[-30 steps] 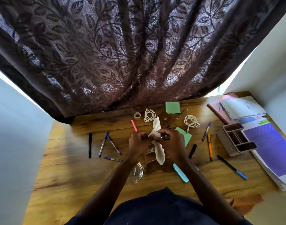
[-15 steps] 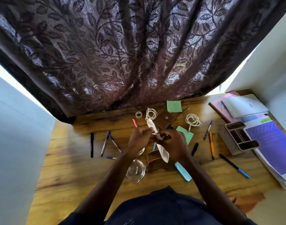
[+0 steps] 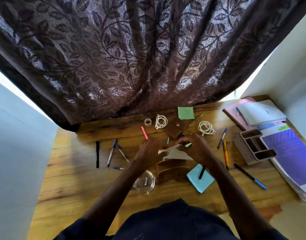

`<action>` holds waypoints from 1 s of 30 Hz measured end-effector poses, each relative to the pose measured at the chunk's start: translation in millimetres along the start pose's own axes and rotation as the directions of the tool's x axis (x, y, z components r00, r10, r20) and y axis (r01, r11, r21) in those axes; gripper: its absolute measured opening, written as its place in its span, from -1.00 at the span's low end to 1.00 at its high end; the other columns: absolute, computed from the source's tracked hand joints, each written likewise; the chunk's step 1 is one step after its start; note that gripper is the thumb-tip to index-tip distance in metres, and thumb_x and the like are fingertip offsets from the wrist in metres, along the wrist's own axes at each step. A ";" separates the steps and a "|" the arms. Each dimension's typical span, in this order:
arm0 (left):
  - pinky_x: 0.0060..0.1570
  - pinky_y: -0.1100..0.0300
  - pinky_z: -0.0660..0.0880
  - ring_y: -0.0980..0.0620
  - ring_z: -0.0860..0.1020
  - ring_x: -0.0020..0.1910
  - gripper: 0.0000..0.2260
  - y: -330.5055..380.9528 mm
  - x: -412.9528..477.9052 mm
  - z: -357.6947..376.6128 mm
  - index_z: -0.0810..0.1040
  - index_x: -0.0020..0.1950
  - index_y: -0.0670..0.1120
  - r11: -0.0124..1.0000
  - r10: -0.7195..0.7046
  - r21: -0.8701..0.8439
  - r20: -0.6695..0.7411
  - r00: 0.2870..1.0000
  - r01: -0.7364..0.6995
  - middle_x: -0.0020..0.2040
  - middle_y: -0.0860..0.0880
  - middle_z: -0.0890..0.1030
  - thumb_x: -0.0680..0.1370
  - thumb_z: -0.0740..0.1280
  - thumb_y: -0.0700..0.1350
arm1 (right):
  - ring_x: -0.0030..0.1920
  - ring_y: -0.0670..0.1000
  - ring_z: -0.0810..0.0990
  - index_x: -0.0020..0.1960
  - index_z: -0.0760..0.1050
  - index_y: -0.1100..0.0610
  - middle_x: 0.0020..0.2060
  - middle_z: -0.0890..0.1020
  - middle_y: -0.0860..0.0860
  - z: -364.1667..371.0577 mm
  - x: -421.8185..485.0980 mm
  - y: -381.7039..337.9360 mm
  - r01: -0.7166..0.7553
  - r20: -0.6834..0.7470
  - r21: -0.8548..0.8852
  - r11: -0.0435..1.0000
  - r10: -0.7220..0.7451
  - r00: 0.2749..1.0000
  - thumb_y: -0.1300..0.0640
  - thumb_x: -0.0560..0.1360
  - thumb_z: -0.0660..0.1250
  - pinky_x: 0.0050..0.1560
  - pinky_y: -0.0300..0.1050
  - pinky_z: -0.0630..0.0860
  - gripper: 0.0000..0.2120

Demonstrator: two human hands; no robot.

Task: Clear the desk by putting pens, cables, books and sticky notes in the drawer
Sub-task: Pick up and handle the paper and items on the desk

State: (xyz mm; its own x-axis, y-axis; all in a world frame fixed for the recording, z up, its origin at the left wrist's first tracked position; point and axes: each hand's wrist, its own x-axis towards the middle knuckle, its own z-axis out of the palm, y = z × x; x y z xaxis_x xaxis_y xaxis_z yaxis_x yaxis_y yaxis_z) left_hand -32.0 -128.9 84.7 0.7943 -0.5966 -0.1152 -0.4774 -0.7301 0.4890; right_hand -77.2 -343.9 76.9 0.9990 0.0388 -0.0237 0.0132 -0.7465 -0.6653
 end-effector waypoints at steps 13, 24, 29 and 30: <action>-0.23 0.27 0.37 0.23 0.56 -0.11 -0.81 -10.8 -11.9 31.5 0.69 0.12 0.11 0.997 -0.060 -0.044 0.013 0.998 0.061 0.03 0.16 0.70 0.53 0.44 0.07 | -0.12 -0.18 0.66 -0.03 0.73 0.03 -0.10 0.73 -0.15 13.8 -15.1 4.5 0.009 0.015 -0.044 0.999 -0.009 1.000 0.20 0.44 0.51 -0.10 -0.30 0.58 -0.86; -0.18 0.31 0.37 0.18 0.52 -0.01 -0.68 -21.5 -17.1 54.6 0.57 0.15 0.03 0.989 -0.025 -0.140 0.100 0.995 0.039 0.09 0.08 0.63 0.47 0.50 0.10 | -0.09 -0.15 0.67 0.03 0.71 0.01 -0.04 0.74 -0.10 25.6 -18.1 21.2 -0.031 0.041 -0.067 0.997 0.034 0.999 0.16 0.46 0.50 -0.09 -0.16 0.65 -0.84; -0.27 0.46 0.16 0.24 0.43 -0.04 -0.75 -13.5 -16.2 61.0 0.60 0.18 0.00 0.996 -0.081 -0.041 0.006 0.997 0.081 0.11 0.07 0.63 0.54 0.44 0.04 | -0.09 -0.09 0.67 0.03 0.71 0.03 -0.04 0.74 -0.07 31.3 -20.7 16.6 -0.028 -0.058 -0.079 0.996 0.023 0.998 0.20 0.46 0.50 -0.14 -0.23 0.61 -0.82; -0.28 0.46 0.16 0.24 0.43 -0.05 -0.76 -12.7 -16.4 62.2 0.59 0.18 0.01 0.995 -0.097 -0.035 -0.003 0.995 0.097 0.12 0.07 0.64 0.55 0.43 0.04 | -0.10 -0.09 0.67 0.03 0.71 0.03 -0.05 0.74 -0.07 31.6 -21.4 15.5 -0.023 -0.076 -0.072 0.997 0.017 0.997 0.20 0.45 0.51 -0.14 -0.20 0.62 -0.83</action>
State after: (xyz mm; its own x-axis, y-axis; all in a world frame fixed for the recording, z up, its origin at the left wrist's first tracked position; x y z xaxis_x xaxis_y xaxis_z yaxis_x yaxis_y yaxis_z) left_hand -62.3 -130.6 26.6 0.8379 -0.5219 -0.1598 -0.3847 -0.7724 0.5053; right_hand -99.7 -335.3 43.6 0.9995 -0.0250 0.0215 -0.0067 -0.7929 -0.6094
